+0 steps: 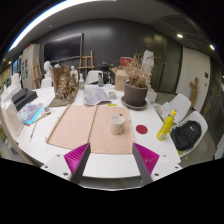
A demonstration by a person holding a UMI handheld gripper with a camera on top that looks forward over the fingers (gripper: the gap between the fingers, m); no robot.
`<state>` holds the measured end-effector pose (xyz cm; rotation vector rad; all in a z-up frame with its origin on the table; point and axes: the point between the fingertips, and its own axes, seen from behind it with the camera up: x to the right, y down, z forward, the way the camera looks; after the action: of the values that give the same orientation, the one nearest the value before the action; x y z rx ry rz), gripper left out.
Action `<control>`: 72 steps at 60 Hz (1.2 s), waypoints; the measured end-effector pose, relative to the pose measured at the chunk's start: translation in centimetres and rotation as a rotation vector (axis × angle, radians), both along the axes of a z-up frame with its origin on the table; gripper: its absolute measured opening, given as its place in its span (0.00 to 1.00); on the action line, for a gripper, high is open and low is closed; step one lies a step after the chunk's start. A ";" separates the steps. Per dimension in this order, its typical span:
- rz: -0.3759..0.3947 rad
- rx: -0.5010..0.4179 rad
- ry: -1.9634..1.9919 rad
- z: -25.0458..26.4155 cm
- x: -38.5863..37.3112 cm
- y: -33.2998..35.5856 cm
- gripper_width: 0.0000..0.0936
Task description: Pour water
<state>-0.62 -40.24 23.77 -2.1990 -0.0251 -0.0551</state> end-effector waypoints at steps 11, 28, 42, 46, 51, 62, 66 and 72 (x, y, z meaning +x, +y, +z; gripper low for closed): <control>-0.017 0.049 -0.013 -1.3 5.8 1.8 0.92; -0.105 0.135 -0.046 -7.7 21.0 7.8 0.92; -0.142 0.177 -0.064 -13.8 30.8 14.3 0.92; -0.151 0.185 -0.050 -15.1 32.4 16.3 0.92; -0.158 0.201 -0.024 -16.6 33.7 18.8 0.92; -0.135 0.252 0.002 -18.0 34.7 23.6 0.84; -0.141 0.272 -0.006 -18.0 35.3 24.8 0.75; -0.156 0.289 -0.004 -18.0 36.0 26.0 0.50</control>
<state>35.39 -14.22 5.76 -1.9082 0.1445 -0.1416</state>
